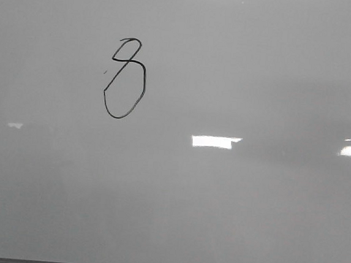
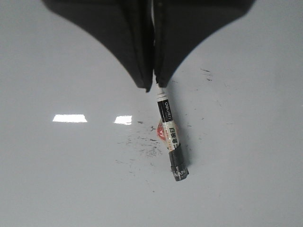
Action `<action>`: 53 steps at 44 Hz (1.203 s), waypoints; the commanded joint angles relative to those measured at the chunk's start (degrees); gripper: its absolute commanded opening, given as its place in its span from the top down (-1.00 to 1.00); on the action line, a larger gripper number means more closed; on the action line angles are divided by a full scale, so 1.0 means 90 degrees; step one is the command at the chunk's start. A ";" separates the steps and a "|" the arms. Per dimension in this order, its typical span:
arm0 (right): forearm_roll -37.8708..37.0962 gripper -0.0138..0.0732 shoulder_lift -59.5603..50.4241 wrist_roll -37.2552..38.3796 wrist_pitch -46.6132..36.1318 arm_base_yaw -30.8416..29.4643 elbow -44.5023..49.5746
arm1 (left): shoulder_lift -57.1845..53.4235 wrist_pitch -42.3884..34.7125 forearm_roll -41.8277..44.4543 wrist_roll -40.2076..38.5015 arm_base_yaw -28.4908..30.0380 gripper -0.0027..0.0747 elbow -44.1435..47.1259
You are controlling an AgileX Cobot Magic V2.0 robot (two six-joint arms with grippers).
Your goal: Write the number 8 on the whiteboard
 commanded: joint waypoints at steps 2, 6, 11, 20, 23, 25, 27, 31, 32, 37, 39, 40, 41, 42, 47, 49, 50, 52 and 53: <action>0.0164 0.84 0.0022 -0.0002 -0.0281 -0.0034 -0.0167 | -0.0080 -0.0557 -0.0061 0.0004 0.0000 0.99 0.0085; 0.0164 0.84 0.0022 -0.0002 -0.0281 -0.0034 -0.0167 | -0.0080 -0.0557 -0.0061 0.0004 0.0000 0.99 0.0085; 0.0164 0.84 0.0022 -0.0002 -0.0281 -0.0034 -0.0167 | -0.0080 -0.0557 -0.0061 0.0004 0.0000 0.99 0.0085; 0.0164 0.84 0.0022 -0.0002 -0.0281 -0.0034 -0.0167 | -0.0080 -0.0557 -0.0061 0.0004 0.0000 0.99 0.0085; 0.0164 0.84 0.0022 -0.0002 -0.0281 -0.0034 -0.0167 | -0.0080 -0.0557 -0.0061 0.0004 0.0000 0.99 0.0085; 0.0164 0.84 0.0022 -0.0002 -0.0281 -0.0034 -0.0167 | -0.0080 -0.0557 -0.0061 0.0004 0.0000 0.99 0.0085; 0.0164 0.84 0.0022 -0.0002 -0.0287 -0.0034 -0.0167 | -0.0080 -0.0557 -0.0061 0.0004 0.0000 0.98 0.0085; 0.0157 0.84 0.0014 -0.0010 -0.0435 -0.0034 -0.0115 | -0.0080 -0.0557 -0.0061 0.0004 0.0000 0.99 0.0085; 0.0128 0.84 0.0015 -0.0015 -0.0568 -0.0034 -0.0073 | -0.0080 -0.0557 -0.0061 0.0004 0.0000 0.99 0.0085; -0.0560 0.84 0.0011 0.0263 -0.1143 -0.0034 0.0142 | -0.0080 -0.0557 -0.0061 0.0004 0.0000 0.99 0.0085; -0.1107 0.84 0.0008 0.0694 -0.1285 -0.0034 0.0234 | -0.0080 -0.0557 -0.0061 0.0004 0.0000 0.99 0.0085; -0.1499 0.84 -0.0014 0.1084 -0.1341 -0.0034 0.0273 | -0.0080 -0.0557 -0.0061 0.0004 0.0000 0.99 0.0085; -0.1808 0.84 -0.0030 0.1298 -0.1388 -0.0034 0.0319 | -0.0080 -0.0557 -0.0061 0.0004 0.0000 0.99 0.0085; -0.2126 0.84 -0.0071 0.1743 -0.1482 -0.0034 0.0391 | -0.0080 -0.0557 -0.0061 0.0004 0.0000 0.99 0.0085; -0.3744 0.84 -0.0319 0.3431 -0.2014 -0.0041 0.0789 | -0.0080 -0.0557 -0.0061 0.0004 0.0000 0.98 0.0085; -0.4075 0.84 -0.0461 0.3857 -0.2261 -0.0040 0.0977 | -0.0080 -0.0557 -0.0061 0.0004 0.0000 0.99 0.0085; -0.4289 0.84 -0.0568 0.4065 -0.2417 -0.0040 0.1109 | -0.0080 -0.0557 -0.0061 0.0004 0.0000 0.99 0.0085; -0.4529 0.84 -0.0767 0.4281 -0.2634 -0.0059 0.1330 | -0.0080 -0.0557 -0.0061 0.0004 0.0000 0.99 0.0085; -0.4570 0.84 -0.0855 0.4316 -0.2685 -0.0080 0.1420 | -0.0080 -0.0557 -0.0061 0.0004 0.0000 0.99 0.0085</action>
